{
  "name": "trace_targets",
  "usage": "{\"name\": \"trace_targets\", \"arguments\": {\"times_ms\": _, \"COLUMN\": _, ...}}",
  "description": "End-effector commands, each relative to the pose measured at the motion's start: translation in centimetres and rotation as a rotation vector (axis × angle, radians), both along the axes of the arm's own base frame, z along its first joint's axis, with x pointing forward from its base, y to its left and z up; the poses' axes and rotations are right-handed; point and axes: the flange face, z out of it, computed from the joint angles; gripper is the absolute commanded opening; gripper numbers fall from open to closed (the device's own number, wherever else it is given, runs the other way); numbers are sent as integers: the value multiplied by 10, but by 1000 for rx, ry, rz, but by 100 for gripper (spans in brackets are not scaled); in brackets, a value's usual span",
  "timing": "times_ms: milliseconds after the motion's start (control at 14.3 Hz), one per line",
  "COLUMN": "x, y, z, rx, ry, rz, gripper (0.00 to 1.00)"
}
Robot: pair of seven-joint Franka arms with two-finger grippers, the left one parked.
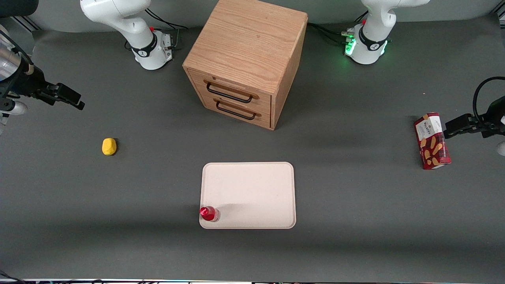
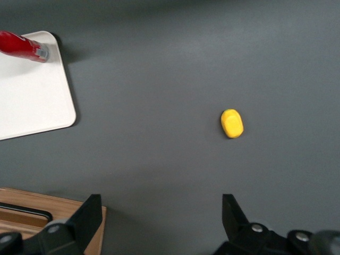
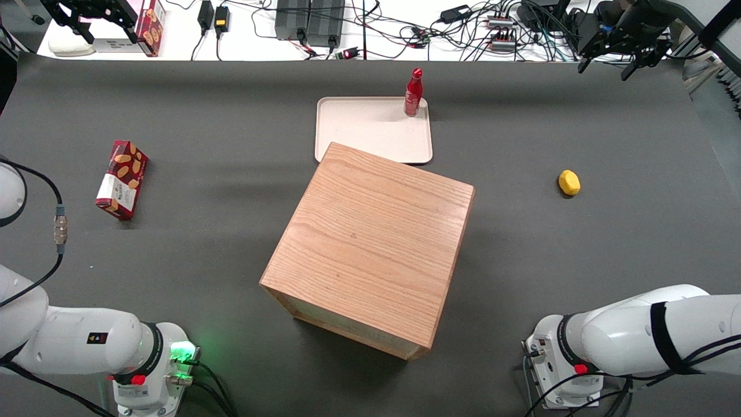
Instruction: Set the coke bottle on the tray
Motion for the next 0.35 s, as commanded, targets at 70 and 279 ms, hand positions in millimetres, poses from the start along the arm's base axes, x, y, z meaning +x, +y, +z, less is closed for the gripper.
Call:
{"name": "trace_targets", "arguments": {"times_ms": 70, "x": 3, "y": -1, "z": 9, "rx": -29, "ry": 6, "rz": 39, "gripper": 100}}
{"name": "trace_targets", "arguments": {"times_ms": 279, "x": 11, "y": 1, "z": 8, "rx": -36, "ry": 7, "rz": 38, "gripper": 100}}
